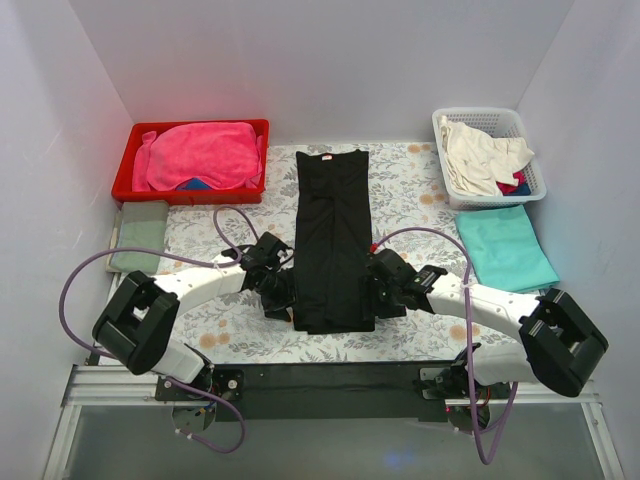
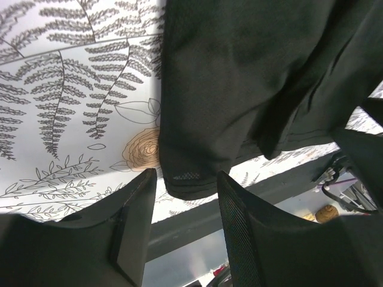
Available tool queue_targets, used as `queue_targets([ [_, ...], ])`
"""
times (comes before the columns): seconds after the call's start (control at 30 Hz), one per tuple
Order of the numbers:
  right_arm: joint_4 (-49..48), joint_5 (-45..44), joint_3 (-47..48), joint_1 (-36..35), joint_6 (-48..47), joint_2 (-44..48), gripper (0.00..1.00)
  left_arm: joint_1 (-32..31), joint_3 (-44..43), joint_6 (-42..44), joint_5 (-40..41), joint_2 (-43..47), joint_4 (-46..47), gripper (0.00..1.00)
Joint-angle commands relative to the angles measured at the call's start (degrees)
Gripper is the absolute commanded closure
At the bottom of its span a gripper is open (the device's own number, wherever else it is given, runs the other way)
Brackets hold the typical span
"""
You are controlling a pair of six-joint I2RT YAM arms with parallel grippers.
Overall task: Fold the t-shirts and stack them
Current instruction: Grab the bottom of the folded rectangular tshirt with both arms
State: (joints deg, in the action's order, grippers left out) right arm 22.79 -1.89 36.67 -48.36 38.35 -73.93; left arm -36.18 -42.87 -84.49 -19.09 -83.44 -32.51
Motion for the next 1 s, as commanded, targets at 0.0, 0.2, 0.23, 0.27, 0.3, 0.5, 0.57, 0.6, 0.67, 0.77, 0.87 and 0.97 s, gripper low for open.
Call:
queue_targets([
  [0.0,-2.5,1.5,-0.6,0.4,-0.5,-0.3,0.35,-0.5,0.8,-0.7,-0.8,-0.3,0.7,0.57],
  [0.2,-1.9,3.1,-1.2,0.6,-1.3,-0.3,0.37,-0.9,1.4,-0.5,1.2,-3.2,-2.5,0.56],
  [0.23,-1.7,3.2,-1.2,0.6,-1.5,-0.2,0.38,-1.0,1.5,-0.3,1.0,-3.6,-2.6,0.55],
  [0.27,-1.5,3.3,-1.4,0.7,-1.7,-0.2,0.39,-1.1,1.6,-0.3,1.1,-4.4,-2.8,0.55],
  [0.3,-1.3,3.6,-1.5,0.8,-1.9,-0.2,0.41,-1.2,1.6,-0.3,1.2,-4.9,-3.2,0.55],
  [0.5,-0.8,4.6,-2.2,1.3,-2.8,-1.2,0.58,-2.3,1.9,0.3,2.6,-6.6,-4.9,0.54],
  [0.57,-0.8,4.9,-2.2,1.4,-2.9,-1.5,0.59,-2.4,1.9,0.2,3.7,-6.8,-5.5,0.53],
  [0.6,-0.8,5.1,-2.2,1.4,-3.3,-1.7,0.59,-2.7,1.8,0.2,4.1,-7.2,-5.9,0.54],
  [0.67,-0.8,5.4,-2.2,1.4,-3.4,-2.0,0.60,-2.8,1.7,0.3,4.6,-7.7,-6.0,0.54],
  [0.77,-0.9,5.6,-2.0,1.4,-3.6,-2.8,0.66,-3.2,1.5,-0.1,5.5,-8.9,-5.7,0.56],
  [0.87,-0.9,5.5,-2.0,1.5,-3.6,-2.8,0.67,-3.5,0.9,-0.7,7.8,-9.8,-5.6,0.61],
  [0.97,-0.8,5.0,-2.2,1.5,-3.5,-2.2,0.67,-3.4,-0.1,-1.9,11.1,-8.2,-5.3,0.61],
])
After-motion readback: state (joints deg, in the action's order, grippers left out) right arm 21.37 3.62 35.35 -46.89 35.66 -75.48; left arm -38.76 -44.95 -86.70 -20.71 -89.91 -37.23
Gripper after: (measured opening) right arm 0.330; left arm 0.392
